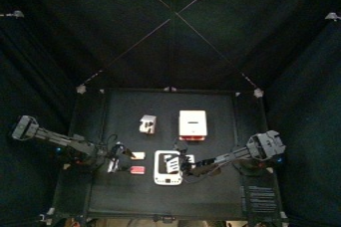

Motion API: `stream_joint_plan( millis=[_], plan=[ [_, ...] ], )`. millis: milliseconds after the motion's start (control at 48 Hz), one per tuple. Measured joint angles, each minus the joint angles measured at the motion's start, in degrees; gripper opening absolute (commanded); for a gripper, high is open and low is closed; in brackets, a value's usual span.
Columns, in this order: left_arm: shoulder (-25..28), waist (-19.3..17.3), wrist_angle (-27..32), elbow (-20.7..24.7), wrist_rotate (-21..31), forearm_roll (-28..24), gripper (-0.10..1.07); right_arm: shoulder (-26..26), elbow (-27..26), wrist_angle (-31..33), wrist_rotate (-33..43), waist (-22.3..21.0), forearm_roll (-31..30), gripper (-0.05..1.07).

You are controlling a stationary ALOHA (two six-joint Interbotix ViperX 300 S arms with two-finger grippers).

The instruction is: Put sushi roll on stove and grab cleaver

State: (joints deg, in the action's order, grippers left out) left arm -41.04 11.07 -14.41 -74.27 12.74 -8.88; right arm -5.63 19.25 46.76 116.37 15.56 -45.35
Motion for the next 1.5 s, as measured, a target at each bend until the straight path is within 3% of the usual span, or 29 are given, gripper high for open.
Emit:
stream_joint_plan(
  millis=[333,562,729,854,1000,1104,1271,1500],
  plan=[
    [0.00,0.00,-5.10,-2.02,0.44,0.44,0.97,6.68,5.89,4.04,0.53,-0.35,-7.38,0.83],
    [0.09,0.09,-5.10,-2.46,0.44,8.17,0.97,14.15,12.04,6.33,0.62,-0.53,-13.45,0.83],
    [0.26,-0.62,-5.63,-2.20,0.35,13.89,0.97,18.63,18.28,6.42,0.70,-2.11,-23.12,0.83],
    [0.53,-2.37,-7.12,-0.97,0.26,16.44,0.97,21.80,22.15,6.50,0.88,-5.01,-27.16,0.83],
    [1.05,-5.80,-6.94,1.58,0.18,17.84,0.97,25.40,25.84,7.65,3.60,-7.82,-27.42,0.83],
    [1.14,-8.88,-2.20,4.57,0.26,20.04,0.97,27.86,28.92,8.09,7.56,-8.17,-28.21,0.83],
    [1.41,-14.33,14.06,11.07,0.35,24.43,0.97,31.03,31.90,8.00,10.02,-8.26,-31.46,0.83],
    [1.32,-19.95,26.81,18.90,0.35,21.27,0.97,34.80,33.05,8.00,9.84,-8.44,-35.68,0.83]
  ],
)
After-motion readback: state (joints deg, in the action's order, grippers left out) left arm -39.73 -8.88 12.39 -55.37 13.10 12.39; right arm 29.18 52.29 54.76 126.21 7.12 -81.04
